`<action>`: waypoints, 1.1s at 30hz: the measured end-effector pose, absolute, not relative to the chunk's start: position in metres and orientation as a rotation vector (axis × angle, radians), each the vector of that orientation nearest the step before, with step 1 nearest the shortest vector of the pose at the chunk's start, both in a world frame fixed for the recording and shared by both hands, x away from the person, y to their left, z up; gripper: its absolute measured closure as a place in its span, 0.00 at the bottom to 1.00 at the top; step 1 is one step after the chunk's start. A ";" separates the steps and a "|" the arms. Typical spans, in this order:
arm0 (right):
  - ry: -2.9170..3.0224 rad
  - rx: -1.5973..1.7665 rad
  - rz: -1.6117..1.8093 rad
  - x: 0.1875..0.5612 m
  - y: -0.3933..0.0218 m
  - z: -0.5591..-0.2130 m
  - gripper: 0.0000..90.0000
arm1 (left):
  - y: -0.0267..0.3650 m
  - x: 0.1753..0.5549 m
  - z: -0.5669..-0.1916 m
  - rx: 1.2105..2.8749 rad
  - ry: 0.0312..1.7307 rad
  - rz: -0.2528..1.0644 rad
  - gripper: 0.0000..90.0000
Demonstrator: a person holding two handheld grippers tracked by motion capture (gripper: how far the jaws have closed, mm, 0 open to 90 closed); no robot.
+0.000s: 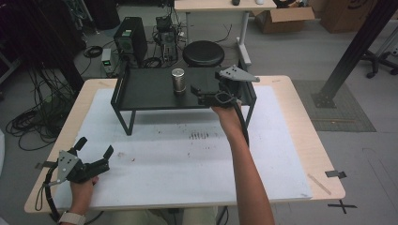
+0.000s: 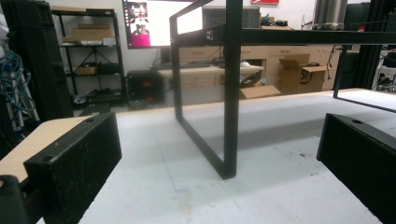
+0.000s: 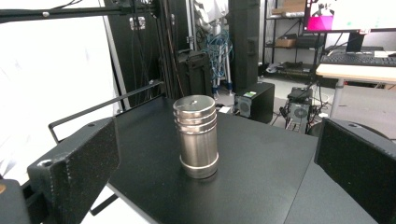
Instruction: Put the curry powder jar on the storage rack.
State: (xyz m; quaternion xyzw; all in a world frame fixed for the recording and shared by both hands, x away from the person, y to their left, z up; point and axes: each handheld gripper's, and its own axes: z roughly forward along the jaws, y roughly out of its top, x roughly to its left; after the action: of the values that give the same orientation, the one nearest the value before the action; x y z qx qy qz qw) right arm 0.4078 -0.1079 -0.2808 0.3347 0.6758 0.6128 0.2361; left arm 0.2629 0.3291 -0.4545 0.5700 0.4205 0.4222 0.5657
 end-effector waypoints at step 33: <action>1.836 0.855 1.685 0.345 -0.134 -0.301 0.00 | 0.329 0.263 -0.455 1.337 0.989 0.991 0.00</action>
State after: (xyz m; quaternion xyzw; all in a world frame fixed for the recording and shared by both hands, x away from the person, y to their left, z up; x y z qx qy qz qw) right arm 0.3452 -0.1339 -0.3009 0.3142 0.6746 0.6190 0.2510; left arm 0.2629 0.3292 -0.4546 0.5690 0.4207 0.4218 0.5668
